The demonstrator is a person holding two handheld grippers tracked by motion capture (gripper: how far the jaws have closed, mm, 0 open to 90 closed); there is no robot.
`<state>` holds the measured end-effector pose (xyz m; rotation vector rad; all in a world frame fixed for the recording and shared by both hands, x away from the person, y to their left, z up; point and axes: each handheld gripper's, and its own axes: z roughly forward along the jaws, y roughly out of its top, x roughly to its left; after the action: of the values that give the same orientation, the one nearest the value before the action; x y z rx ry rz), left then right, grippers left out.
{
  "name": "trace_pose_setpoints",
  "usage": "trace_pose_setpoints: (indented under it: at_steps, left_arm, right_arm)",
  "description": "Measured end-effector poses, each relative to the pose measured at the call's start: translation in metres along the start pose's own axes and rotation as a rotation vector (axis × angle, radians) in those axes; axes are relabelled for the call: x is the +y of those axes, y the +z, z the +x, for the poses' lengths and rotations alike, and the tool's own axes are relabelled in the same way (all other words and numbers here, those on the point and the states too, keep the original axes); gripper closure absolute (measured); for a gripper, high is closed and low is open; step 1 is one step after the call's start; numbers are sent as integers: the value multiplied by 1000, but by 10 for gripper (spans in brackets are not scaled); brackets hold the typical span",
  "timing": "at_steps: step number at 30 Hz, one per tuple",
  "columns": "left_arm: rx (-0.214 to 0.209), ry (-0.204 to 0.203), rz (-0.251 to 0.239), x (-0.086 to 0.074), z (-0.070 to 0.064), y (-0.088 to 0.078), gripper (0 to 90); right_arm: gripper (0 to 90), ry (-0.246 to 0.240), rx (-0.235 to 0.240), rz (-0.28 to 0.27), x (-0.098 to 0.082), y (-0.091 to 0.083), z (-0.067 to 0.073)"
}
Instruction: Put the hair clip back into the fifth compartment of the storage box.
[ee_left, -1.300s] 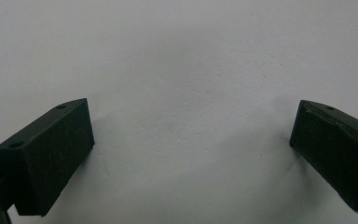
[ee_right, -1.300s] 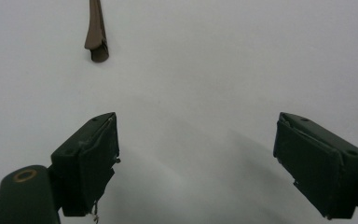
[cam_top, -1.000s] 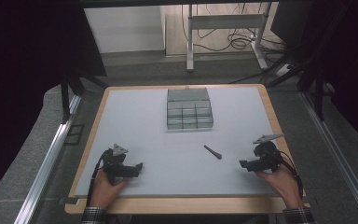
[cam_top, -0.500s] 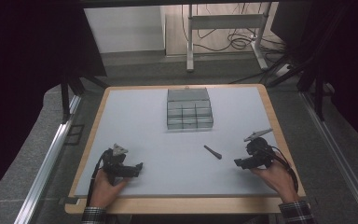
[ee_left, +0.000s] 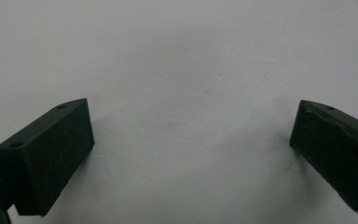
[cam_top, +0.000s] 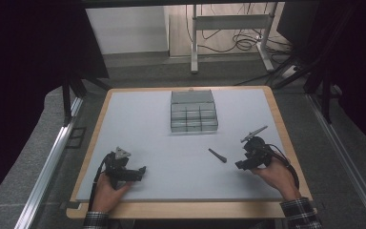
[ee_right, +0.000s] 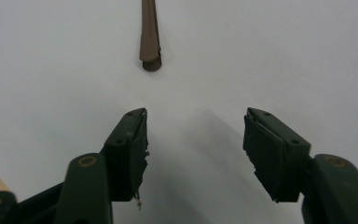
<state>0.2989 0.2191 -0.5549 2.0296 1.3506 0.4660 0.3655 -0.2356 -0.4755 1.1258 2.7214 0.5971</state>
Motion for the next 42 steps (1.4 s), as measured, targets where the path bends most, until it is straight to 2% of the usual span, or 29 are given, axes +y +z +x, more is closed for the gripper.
trace_pose_setpoints:
  at_steps: [8, 11, 27, 42]
  left_arm:
    - [0, 0, 0, 0, 0, 0, 0]
    - [0, 0, 0, 0, 0, 0, 0]
    - [0, 0, 0, 0, 0, 0, 0]
    - [0, 0, 0, 0, 0, 0, 0]
  right_arm:
    - [503, -28, 26, 53, 14, 5, 4]
    - [520, -41, 22, 75, 19, 8, 6]
    - [606, -57, 67, 162, 50, 25, 12]
    - [683, -102, 50, 250, 70, 42, 22]
